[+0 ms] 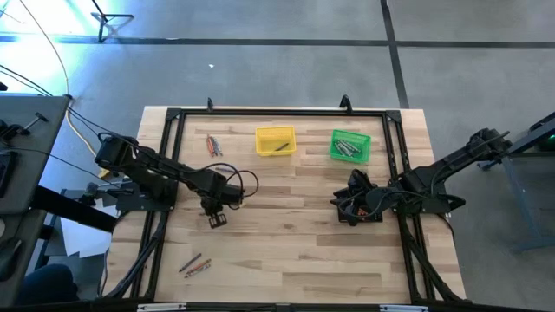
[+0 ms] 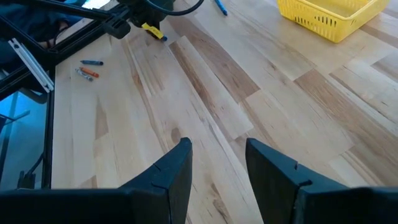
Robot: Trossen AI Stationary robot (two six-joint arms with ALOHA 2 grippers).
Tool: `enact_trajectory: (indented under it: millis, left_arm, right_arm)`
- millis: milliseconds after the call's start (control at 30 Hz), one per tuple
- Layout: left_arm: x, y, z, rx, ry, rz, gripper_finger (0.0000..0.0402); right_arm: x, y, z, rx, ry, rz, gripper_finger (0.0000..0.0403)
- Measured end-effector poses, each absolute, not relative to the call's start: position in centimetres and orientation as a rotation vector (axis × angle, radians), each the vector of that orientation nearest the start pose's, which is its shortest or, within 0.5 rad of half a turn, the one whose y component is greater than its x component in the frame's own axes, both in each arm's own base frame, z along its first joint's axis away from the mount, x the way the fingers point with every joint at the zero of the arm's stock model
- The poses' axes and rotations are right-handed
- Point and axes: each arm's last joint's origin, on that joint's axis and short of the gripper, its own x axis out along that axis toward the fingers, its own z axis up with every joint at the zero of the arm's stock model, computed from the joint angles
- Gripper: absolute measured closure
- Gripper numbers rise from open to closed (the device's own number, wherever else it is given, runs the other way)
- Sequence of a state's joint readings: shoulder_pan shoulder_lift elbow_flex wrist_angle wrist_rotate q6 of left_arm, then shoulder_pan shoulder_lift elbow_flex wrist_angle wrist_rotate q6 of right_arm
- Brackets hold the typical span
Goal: Sort crayons
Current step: Put the blue crayon into the yellow basket
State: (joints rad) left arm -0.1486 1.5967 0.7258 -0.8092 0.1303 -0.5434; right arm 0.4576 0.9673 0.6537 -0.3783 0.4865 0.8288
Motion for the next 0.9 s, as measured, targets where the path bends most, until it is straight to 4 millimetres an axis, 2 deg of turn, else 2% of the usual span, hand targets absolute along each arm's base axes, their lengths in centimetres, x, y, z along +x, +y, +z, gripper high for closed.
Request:
enact_trajectory:
  millis: [133, 267, 333, 433, 533, 700, 767, 900]
  left_arm:
    - [22.1, -3.7, 12.6, -0.423, 1.688, 0.300, 0.0398]
    - [23.6, -3.8, 13.8, -0.396, 1.620, 0.340, 0.0400]
    - [25.4, -3.9, 15.0, -0.374, 1.492, 0.341, 0.0401]
    - [26.8, -3.8, 16.2, -0.326, 1.391, 0.365, 0.0401]
    - [29.4, -4.1, 18.1, -0.304, 1.129, 0.349, 0.0401]
    - [32.5, -4.4, 20.2, -0.197, 0.736, 0.315, 0.0401]
    - [33.3, -4.3, 21.1, -0.148, 0.620, 0.319, 0.0401]
    - [34.1, -3.1, 22.2, -0.040, 0.500, 0.358, 0.0401]
  right_arm:
    - [18.0, 7.3, 24.3, 0.486, 0.558, -0.275, 0.0258]
    - [18.0, 7.3, 24.3, 0.462, 0.562, -0.269, 0.0258]
    - [17.9, 7.3, 24.2, 0.457, 0.564, -0.274, 0.0258]
    - [17.9, 7.3, 24.2, 0.448, 0.562, -0.288, 0.0258]
    - [17.9, 7.2, 24.1, 0.418, 0.559, -0.308, 0.0258]
    - [18.4, 7.1, 22.9, 0.359, 0.542, -0.387, 0.0258]
    - [18.8, 6.9, 22.2, 0.337, 0.513, -0.419, 0.0258]
    - [20.3, 6.2, 21.8, 0.299, 0.419, -0.436, 0.0258]
